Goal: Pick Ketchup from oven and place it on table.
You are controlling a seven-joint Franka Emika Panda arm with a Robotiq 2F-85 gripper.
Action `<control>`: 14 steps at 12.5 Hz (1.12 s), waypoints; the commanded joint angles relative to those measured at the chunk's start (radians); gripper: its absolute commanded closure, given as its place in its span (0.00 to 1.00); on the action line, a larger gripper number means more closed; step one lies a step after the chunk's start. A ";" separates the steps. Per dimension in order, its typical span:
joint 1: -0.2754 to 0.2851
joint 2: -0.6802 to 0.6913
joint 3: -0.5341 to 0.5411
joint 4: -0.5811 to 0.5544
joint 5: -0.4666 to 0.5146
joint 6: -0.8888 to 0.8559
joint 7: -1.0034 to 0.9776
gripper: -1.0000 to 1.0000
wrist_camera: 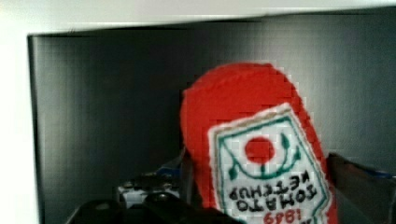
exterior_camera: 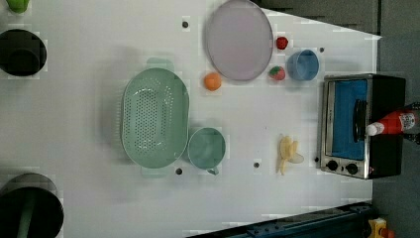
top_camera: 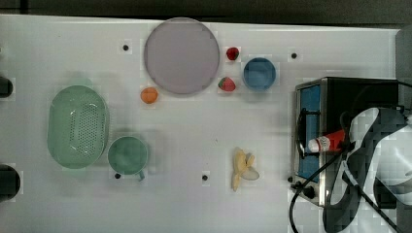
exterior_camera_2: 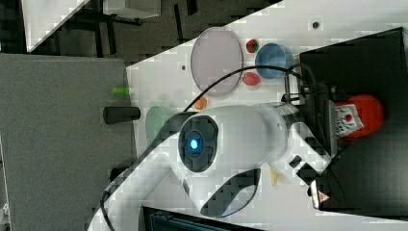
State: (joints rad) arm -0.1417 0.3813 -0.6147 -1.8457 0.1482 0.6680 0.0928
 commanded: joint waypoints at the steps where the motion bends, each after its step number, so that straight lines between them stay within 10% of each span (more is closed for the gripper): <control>1: 0.004 -0.013 -0.006 -0.030 0.042 0.015 0.016 0.04; 4: 0.005 -0.013 -0.007 -0.033 0.045 0.028 0.016 0.36; 14: 0.103 -0.155 0.007 0.204 -0.028 -0.160 -0.030 0.36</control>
State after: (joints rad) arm -0.0875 0.3198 -0.6128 -1.7002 0.1064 0.5088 0.0801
